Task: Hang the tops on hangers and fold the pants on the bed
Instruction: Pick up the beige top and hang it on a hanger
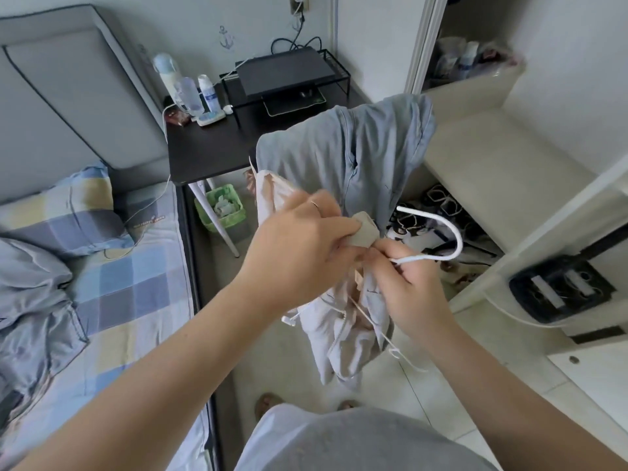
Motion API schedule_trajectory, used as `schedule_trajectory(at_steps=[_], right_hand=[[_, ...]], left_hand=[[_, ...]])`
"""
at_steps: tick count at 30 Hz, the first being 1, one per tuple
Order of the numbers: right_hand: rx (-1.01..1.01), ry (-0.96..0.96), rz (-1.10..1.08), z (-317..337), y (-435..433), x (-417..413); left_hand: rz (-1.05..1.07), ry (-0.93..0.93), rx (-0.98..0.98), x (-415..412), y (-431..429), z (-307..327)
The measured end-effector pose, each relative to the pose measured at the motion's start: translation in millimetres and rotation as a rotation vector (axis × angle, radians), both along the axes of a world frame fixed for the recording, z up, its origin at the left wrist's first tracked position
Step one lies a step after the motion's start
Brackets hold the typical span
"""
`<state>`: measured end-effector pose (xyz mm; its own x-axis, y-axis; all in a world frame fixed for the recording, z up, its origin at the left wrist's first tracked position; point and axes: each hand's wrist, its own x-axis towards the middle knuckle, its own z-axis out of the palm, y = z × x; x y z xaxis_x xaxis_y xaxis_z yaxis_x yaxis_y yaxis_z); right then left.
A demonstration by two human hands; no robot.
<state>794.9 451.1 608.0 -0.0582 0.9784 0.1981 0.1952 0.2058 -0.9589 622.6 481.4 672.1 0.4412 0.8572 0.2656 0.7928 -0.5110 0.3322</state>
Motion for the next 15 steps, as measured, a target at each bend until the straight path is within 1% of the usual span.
schedule_trajectory(at_steps=[1,2,3,5,7,9,12,15], right_hand=[[0.016,-0.008,0.03,3.1,1.2,4.5],[0.043,-0.029,0.056,6.1,2.7,8.7],[0.072,-0.058,0.071,8.9,3.4,12.6],[0.105,-0.089,0.068,12.3,4.3,18.7],[0.07,-0.076,0.062,14.8,5.8,24.2],[0.036,-0.122,0.067,14.4,8.9,34.4],[-0.02,-0.289,0.035,4.3,12.8,57.5],[-0.054,-0.331,-0.054,-5.0,13.3,67.4]], left_hand=[[-0.016,0.089,0.146,-4.1,-0.5,0.3],[-0.058,0.131,0.22,-8.4,1.3,0.8],[-0.122,0.155,0.242,-13.1,5.1,0.3],[-0.244,0.176,0.145,-20.6,13.8,-2.2],[-0.27,0.188,0.056,-22.8,15.7,-7.2],[-0.253,0.124,0.022,-24.7,13.5,-15.1],[-0.188,-0.046,-0.012,-30.1,12.1,-24.6],[-0.146,-0.146,-0.009,-24.0,8.2,-28.8]])
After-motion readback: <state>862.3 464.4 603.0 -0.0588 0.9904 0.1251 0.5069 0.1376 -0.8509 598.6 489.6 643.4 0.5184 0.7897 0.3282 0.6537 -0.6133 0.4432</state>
